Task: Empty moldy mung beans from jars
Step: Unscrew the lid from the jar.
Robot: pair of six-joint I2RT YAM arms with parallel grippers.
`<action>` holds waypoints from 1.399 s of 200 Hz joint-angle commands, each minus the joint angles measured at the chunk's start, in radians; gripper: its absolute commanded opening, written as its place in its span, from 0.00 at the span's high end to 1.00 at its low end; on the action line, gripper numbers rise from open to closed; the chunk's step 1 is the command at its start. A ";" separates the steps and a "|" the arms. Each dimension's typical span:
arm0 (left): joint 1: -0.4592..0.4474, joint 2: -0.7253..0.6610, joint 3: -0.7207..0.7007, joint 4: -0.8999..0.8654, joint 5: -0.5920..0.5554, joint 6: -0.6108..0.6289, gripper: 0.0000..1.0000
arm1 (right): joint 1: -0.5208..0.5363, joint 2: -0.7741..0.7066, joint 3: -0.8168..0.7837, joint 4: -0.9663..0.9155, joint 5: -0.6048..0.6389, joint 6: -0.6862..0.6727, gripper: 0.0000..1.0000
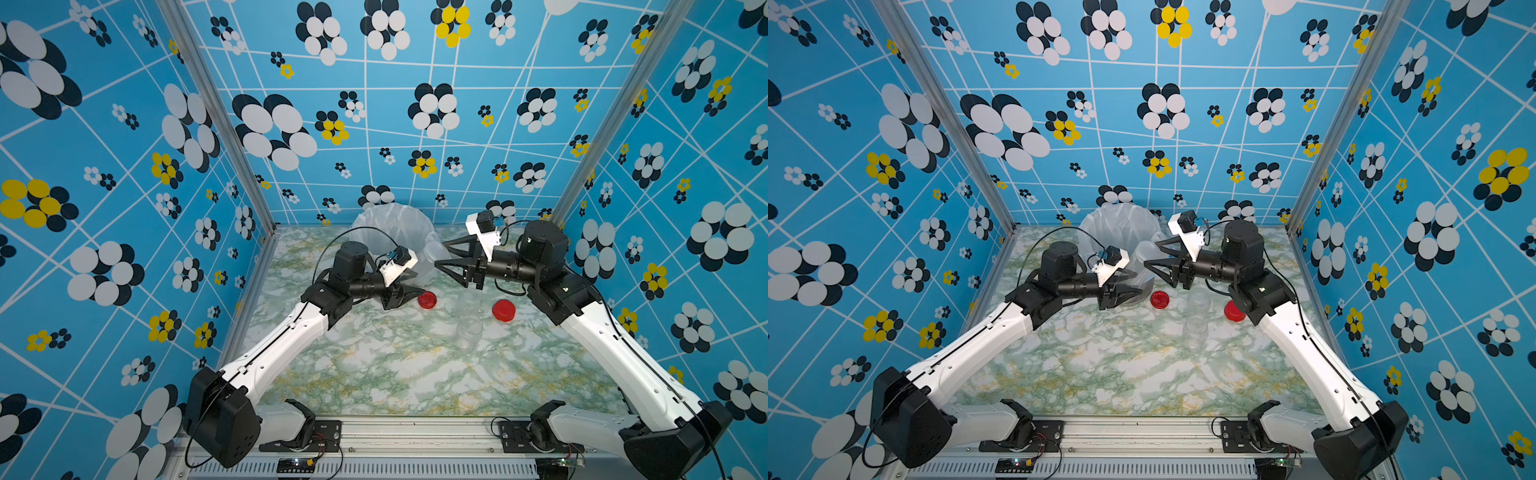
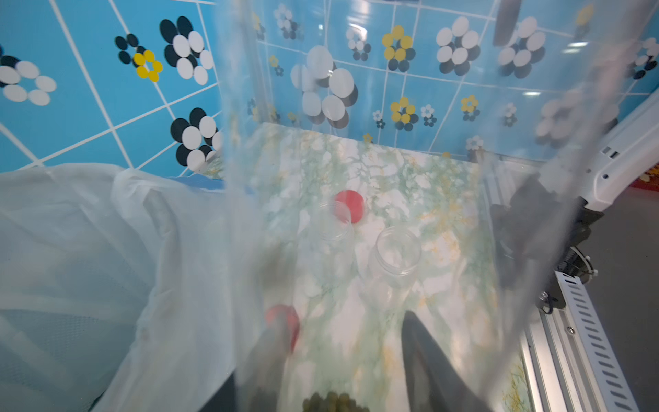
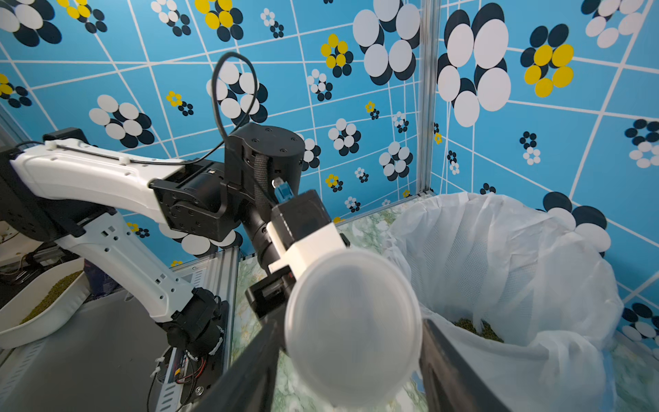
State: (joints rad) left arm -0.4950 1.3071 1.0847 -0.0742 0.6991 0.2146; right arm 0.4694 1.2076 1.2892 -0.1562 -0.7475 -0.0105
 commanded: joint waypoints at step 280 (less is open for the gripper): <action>-0.127 -0.089 -0.002 0.034 -0.312 -0.080 0.64 | 0.134 0.008 -0.004 0.161 0.440 0.411 0.55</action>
State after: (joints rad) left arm -0.6170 1.2587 1.0725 -0.0494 0.3538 0.0902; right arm 0.6289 1.2285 1.2732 -0.0181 -0.2543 0.4114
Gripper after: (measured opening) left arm 0.522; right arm 0.525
